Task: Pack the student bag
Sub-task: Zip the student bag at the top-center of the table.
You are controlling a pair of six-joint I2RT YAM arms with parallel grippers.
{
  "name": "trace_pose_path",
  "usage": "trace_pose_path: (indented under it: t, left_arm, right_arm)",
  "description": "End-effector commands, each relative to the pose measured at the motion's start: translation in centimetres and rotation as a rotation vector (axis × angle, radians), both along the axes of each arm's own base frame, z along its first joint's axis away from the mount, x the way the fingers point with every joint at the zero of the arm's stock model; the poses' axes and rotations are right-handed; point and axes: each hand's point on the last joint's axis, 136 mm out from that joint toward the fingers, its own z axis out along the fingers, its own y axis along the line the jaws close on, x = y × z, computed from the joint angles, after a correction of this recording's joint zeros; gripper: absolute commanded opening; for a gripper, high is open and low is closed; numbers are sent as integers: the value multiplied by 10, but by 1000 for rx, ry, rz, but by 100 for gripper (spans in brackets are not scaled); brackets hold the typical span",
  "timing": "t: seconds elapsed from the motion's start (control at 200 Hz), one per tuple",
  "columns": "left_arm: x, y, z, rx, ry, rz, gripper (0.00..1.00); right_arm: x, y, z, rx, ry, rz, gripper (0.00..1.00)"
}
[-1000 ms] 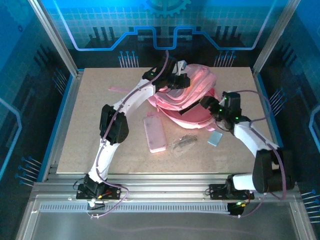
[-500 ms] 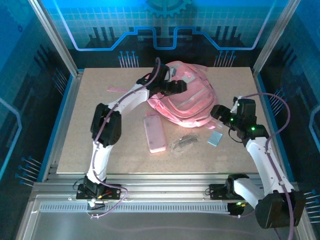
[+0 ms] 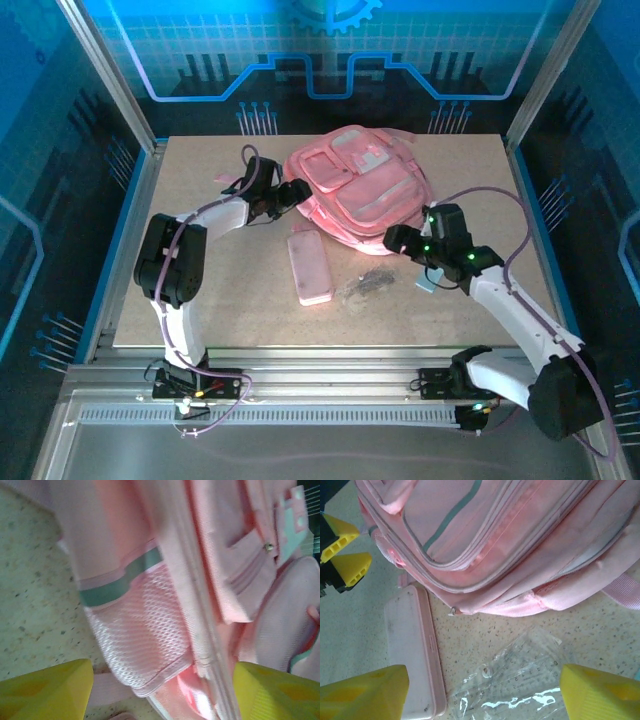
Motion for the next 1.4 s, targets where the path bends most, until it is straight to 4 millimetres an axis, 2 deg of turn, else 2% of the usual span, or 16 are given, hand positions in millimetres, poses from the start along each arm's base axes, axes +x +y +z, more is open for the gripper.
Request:
trace_pose_path:
  t: [0.0,0.175,0.34,0.395,0.505,0.515,0.62,0.7,0.805,0.83,0.91,1.076,1.136,1.216,1.291,1.396]
  left_arm:
    - [23,2,-3,-52,-48,63,73]
    - [43,4,-23,-30,-45,91,69]
    - [49,4,-34,-30,-38,107,63]
    - [51,3,-35,-34,-47,106,50]
    - [55,2,-32,-42,-68,101,2]
    - [54,1,-32,-44,-68,101,0]
    - [49,1,-22,-69,-85,104,0]
    - [38,1,-17,-101,-76,112,0]
    - [21,-3,-10,-163,-53,116,0]
    - [18,-5,-8,-174,-49,113,0]
    - [8,-15,1,-202,-47,100,0]
    - [-5,-39,20,-244,-58,70,0]
    - [-6,-47,25,-256,-68,64,0]
    - [-3,-50,30,-256,-87,83,0]
    - [1,-49,36,-262,-111,114,0]
    - [4,-46,50,-269,-162,164,0]
  right_arm:
    - [-2,-1,-17,2,30,-53,80]
    - [5,0,-38,16,28,-76,78]
    - [22,4,-53,-6,34,-67,75]
    - [29,5,-54,-21,26,-62,74]
    - [44,0,-58,-61,20,-76,73]
    - [45,0,-58,-64,17,-78,73]
    - [66,-6,-59,-79,-12,-98,70]
    - [85,-8,-58,-71,-23,-106,64]
    - [106,-2,-58,-64,-36,-95,47]
    - [118,2,-47,-54,-65,-89,42]
    - [138,8,-41,-54,-93,-79,32]
    - [170,7,-32,-94,-107,-74,32]
    - [172,8,-27,-111,-101,-56,35]
    - [164,8,-17,-124,-95,-24,43]
    - [147,7,-6,-146,-91,5,55]
    - [120,2,7,-194,-79,33,63]
